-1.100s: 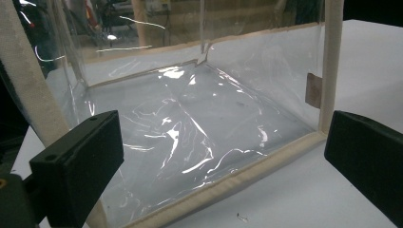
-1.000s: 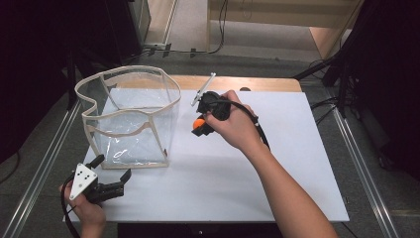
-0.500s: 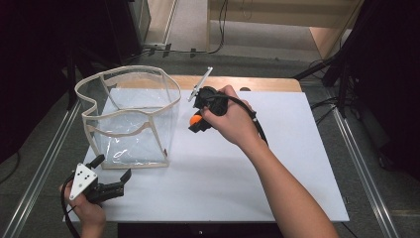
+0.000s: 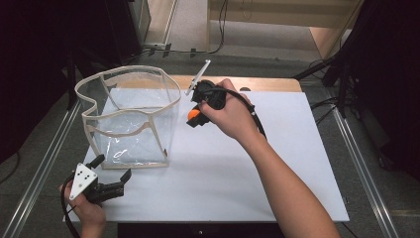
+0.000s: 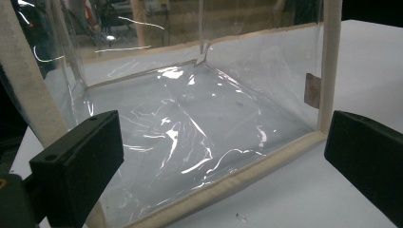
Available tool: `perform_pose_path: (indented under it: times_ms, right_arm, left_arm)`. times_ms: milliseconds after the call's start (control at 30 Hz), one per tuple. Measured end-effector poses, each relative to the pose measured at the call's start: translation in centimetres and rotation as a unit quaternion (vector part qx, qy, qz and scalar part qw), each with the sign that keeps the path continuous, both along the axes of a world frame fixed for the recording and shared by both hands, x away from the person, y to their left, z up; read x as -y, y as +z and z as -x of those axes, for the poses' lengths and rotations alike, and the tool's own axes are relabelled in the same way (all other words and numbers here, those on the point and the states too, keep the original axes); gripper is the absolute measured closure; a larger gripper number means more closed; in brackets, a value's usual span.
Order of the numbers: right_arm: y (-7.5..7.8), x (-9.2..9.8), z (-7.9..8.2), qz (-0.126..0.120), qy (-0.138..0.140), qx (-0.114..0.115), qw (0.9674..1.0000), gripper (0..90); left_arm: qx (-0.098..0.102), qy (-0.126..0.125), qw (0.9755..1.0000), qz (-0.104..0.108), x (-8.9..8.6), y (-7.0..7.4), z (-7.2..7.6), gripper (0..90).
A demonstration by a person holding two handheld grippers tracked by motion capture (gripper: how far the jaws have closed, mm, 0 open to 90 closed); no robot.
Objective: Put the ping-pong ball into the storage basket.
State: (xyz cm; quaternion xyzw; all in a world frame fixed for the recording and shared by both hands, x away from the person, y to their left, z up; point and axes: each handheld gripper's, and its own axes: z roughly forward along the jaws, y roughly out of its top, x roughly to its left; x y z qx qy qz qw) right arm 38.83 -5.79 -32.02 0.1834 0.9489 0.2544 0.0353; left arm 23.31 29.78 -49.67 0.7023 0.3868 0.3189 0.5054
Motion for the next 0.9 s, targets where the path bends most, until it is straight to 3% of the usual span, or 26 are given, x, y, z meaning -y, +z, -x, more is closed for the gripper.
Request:
perform_pose_path:
  times_ms: [900]
  right_arm:
    - [2.5,-1.4,-0.9,-0.006,0.016,0.006,0.9998,47.9]
  left_arm:
    - [0.000,-0.001,1.0000,0.000,0.0,0.0,0.0,0.0]
